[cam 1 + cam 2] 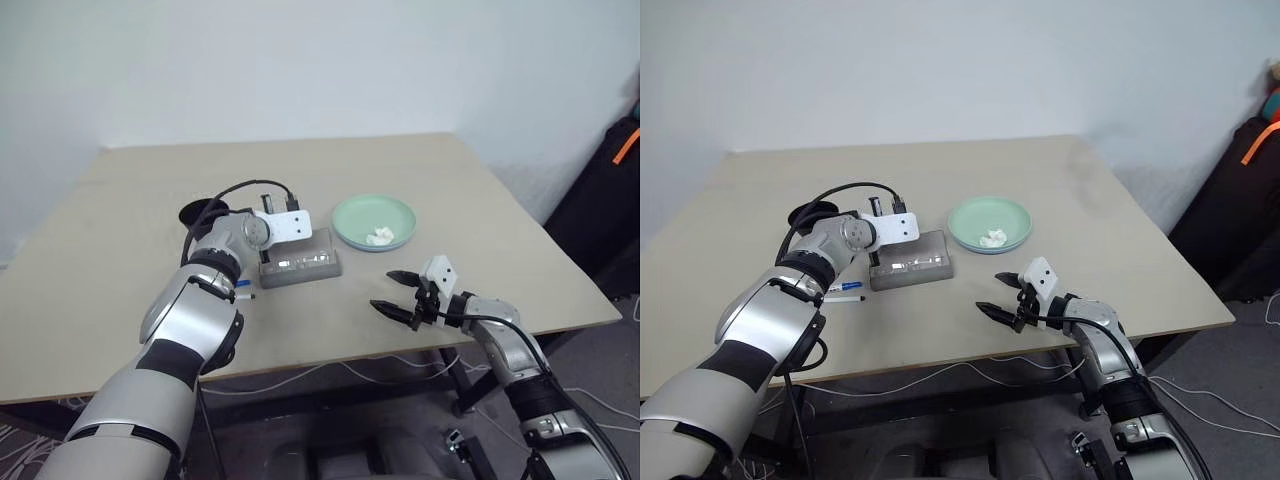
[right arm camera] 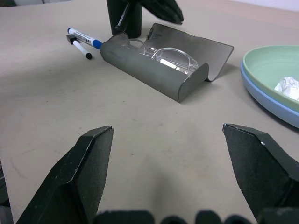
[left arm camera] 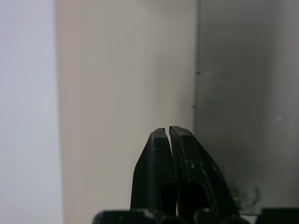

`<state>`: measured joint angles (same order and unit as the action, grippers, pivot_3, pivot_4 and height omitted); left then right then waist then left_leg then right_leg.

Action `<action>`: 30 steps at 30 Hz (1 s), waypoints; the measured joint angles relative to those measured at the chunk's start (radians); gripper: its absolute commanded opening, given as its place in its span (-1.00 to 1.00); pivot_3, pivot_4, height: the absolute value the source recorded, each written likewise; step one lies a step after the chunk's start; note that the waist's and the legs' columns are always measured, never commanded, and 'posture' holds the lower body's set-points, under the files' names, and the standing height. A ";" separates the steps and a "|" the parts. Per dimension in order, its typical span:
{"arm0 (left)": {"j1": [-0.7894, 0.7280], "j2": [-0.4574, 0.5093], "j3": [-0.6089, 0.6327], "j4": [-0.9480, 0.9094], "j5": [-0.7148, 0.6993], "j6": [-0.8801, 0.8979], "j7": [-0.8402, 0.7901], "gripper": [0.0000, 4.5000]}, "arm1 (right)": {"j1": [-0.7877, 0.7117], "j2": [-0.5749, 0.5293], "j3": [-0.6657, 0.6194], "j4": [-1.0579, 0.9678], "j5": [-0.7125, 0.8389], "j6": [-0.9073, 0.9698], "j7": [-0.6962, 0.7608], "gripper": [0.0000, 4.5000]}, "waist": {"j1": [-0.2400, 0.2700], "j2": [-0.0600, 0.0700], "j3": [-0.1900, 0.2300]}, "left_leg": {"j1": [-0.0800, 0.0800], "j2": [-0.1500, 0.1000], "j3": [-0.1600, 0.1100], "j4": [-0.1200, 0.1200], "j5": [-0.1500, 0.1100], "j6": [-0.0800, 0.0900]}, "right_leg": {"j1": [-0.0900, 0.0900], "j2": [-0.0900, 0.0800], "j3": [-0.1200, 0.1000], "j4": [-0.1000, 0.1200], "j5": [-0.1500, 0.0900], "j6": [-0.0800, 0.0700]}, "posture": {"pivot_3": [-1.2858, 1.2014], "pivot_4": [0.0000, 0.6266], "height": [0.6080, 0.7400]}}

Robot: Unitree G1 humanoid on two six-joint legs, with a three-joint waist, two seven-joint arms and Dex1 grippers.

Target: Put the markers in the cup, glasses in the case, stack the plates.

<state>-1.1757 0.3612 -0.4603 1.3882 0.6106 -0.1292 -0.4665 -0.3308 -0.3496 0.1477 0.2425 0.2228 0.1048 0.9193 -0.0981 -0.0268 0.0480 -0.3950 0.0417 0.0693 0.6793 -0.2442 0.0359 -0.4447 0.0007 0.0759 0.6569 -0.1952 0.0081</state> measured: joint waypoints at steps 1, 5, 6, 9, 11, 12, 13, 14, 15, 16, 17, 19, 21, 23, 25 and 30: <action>0.000 0.000 0.004 0.000 -0.001 0.002 -0.012 -0.99 | 0.001 0.000 0.000 0.000 0.000 0.000 -0.001 0.81 | 0.000 0.000 0.000 | 0.000 0.000 0.000 0.000 0.000 0.000 | 0.000 0.000 0.000 0.000 0.000 0.000 | 0.03 -1.00 1.00; 0.000 0.005 0.038 0.000 -0.033 0.015 -0.087 -0.99 | 0.002 0.000 0.000 0.000 0.000 0.000 -0.006 0.81 | 0.000 0.000 0.000 | 0.000 0.000 0.000 0.000 0.000 0.000 | 0.000 0.000 0.000 0.000 0.000 0.000 | 0.03 -1.00 1.00; 0.000 0.008 0.045 0.000 -0.039 0.017 -0.104 -0.99 | 0.002 0.000 0.000 0.000 0.000 0.000 -0.007 0.81 | 0.000 0.000 0.000 | 0.000 0.000 0.000 0.000 0.000 0.000 | 0.000 0.000 0.000 0.000 0.000 0.000 | 0.03 -1.00 1.00; 0.001 0.020 0.057 0.000 -0.044 0.020 -0.147 -0.99 | 0.002 0.001 0.000 0.000 0.000 0.000 -0.007 0.81 | 0.000 0.000 0.000 | 0.000 0.000 0.000 0.000 0.000 0.000 | 0.000 0.000 0.000 0.000 0.000 0.000 | 0.03 -1.00 1.00; 0.006 0.031 0.068 -0.001 -0.059 0.020 -0.196 -0.99 | 0.001 0.003 0.001 0.001 0.000 0.000 -0.006 0.81 | 0.000 0.000 0.000 | 0.000 0.000 0.000 0.000 0.000 0.000 | 0.000 0.000 0.000 0.000 0.000 0.000 | 0.03 -1.00 1.00; 0.010 0.035 0.075 -0.001 -0.063 0.019 -0.217 -0.99 | 0.001 0.004 0.001 0.002 0.000 0.000 -0.006 0.81 | 0.000 0.000 0.000 | 0.000 0.000 0.000 0.000 0.000 0.000 | 0.000 0.000 0.000 0.000 0.000 0.000 | 0.03 -1.00 1.00; 0.016 0.039 0.077 -0.001 -0.067 0.017 -0.242 -0.99 | -0.001 0.005 0.002 0.004 0.000 0.000 -0.005 0.81 | 0.000 0.000 0.000 | 0.000 0.000 0.000 0.000 0.000 0.000 | 0.000 0.000 0.000 0.000 0.000 0.000 | 0.03 -1.00 1.00; 0.022 0.042 0.077 -0.001 -0.068 0.015 -0.259 -0.99 | -0.003 0.008 0.003 0.005 0.000 0.000 -0.005 0.81 | 0.000 0.000 0.000 | 0.000 0.000 0.000 0.000 0.000 0.000 | 0.000 0.000 0.000 0.000 0.000 0.000 | 0.03 -1.00 1.00; 0.028 0.044 0.077 -0.001 -0.069 0.010 -0.276 -0.99 | -0.007 0.011 0.004 0.007 0.000 0.000 -0.004 0.81 | 0.000 0.000 0.000 | 0.000 0.000 0.000 0.000 0.000 0.000 | 0.000 0.000 0.000 0.000 0.000 0.000 | 0.03 -1.00 1.00; 0.033 0.045 0.077 -0.001 -0.070 0.007 -0.295 -0.99 | -0.011 0.013 0.006 0.010 0.000 0.000 -0.003 0.81 | 0.000 0.000 0.000 | 0.000 0.000 0.000 0.000 0.000 0.000 | 0.000 0.000 0.000 0.000 0.000 0.000 | 0.03 -1.00 1.00; 0.036 0.045 0.077 -0.001 -0.070 0.004 -0.310 -0.99 | -0.015 0.013 0.007 0.012 0.000 -0.001 -0.001 0.81 | 0.000 0.000 0.000 | 0.000 0.000 0.000 0.000 0.000 0.000 | 0.000 0.000 0.000 0.000 0.000 0.000 | 0.03 -1.00 1.00; 0.037 0.049 0.076 -0.004 -0.069 -0.004 -0.338 -0.99 | -0.020 0.016 0.011 0.020 -0.001 -0.002 0.000 0.81 | 0.000 0.000 0.000 | 0.000 0.000 0.000 0.000 0.000 0.000 | 0.000 0.000 0.000 0.000 0.000 0.000 | 0.03 -1.00 1.00; 0.037 0.057 0.075 -0.009 -0.069 -0.014 -0.369 -0.99 | -0.023 0.018 0.014 0.025 -0.002 -0.003 0.001 0.81 | 0.000 0.000 0.000 | 0.000 0.000 0.000 0.000 0.000 0.000 | 0.000 0.000 0.000 0.000 0.000 0.000 | 0.03 -1.00 1.00; 0.037 0.061 0.075 -0.014 -0.069 -0.020 -0.401 -0.99 | -0.023 0.018 0.014 0.028 -0.008 -0.003 0.001 0.81 | 0.000 0.000 0.000 | 0.000 0.000 0.000 0.000 0.000 0.000 | 0.000 0.000 0.000 0.000 0.000 0.000 | 0.03 -1.00 1.00; 0.038 0.063 0.075 -0.023 -0.070 -0.026 -0.443 -0.99 | -0.023 0.018 0.014 0.028 -0.010 -0.005 0.002 0.81 | 0.000 0.000 0.000 | 0.000 0.000 0.000 0.000 0.000 0.000 | 0.000 0.000 0.000 0.000 0.000 0.000 | 0.03 -1.00 1.00; 0.042 0.071 0.075 -0.054 -0.080 -0.049 -0.576 -0.99 | -0.023 0.018 0.014 0.029 -0.011 -0.006 0.002 0.81 | 0.000 0.000 0.000 | 0.001 0.000 0.000 0.000 0.000 0.000 | 0.001 0.000 0.000 0.000 -0.001 -0.002 | 0.03 -1.00 1.00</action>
<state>-1.1342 0.4325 -0.3849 1.3343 0.5311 -0.1779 -1.0423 -0.3540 -0.3312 0.1618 0.2713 0.2117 0.0986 0.9213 -0.0981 -0.0268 0.0477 -0.3944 0.0417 0.0692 0.6796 -0.2441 0.0361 -0.4439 0.0006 0.0761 0.6570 -0.1962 0.0063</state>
